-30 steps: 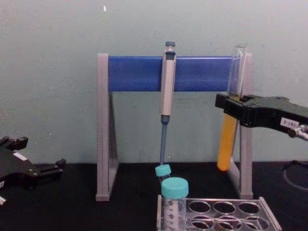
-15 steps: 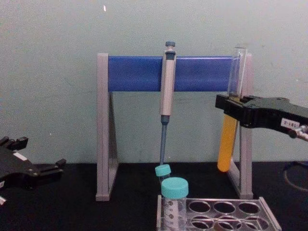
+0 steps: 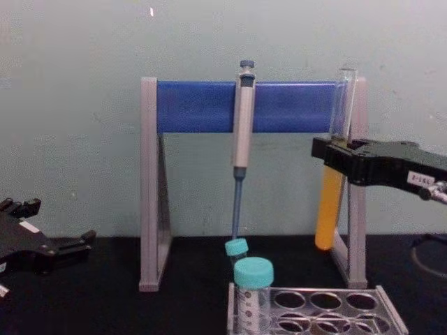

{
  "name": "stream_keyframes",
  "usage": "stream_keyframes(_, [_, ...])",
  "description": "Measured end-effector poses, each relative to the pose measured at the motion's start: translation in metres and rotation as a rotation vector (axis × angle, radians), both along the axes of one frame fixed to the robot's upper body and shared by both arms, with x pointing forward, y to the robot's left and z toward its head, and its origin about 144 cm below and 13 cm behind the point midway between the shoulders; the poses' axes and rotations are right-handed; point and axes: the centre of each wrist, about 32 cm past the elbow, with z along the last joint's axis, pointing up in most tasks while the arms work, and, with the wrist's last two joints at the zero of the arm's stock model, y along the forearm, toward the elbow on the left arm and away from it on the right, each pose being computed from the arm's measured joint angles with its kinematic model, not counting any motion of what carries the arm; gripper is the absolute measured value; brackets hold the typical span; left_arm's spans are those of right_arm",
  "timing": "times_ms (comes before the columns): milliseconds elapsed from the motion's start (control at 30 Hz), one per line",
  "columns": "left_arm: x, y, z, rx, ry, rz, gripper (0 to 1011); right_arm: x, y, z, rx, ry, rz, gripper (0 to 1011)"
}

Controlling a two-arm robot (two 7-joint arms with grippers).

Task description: Pick up the test tube from the test tube rack, shake it, then place it back into the test tube rack.

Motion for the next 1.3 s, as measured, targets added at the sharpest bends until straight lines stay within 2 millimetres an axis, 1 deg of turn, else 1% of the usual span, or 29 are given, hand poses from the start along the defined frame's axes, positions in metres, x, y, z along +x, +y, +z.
stream_keyframes(1300, [0.0, 0.0, 0.0, 0.0, 0.0, 0.0, 1001, -0.0002, 0.0, 0.0028, -0.012, 0.007, 0.011, 225])
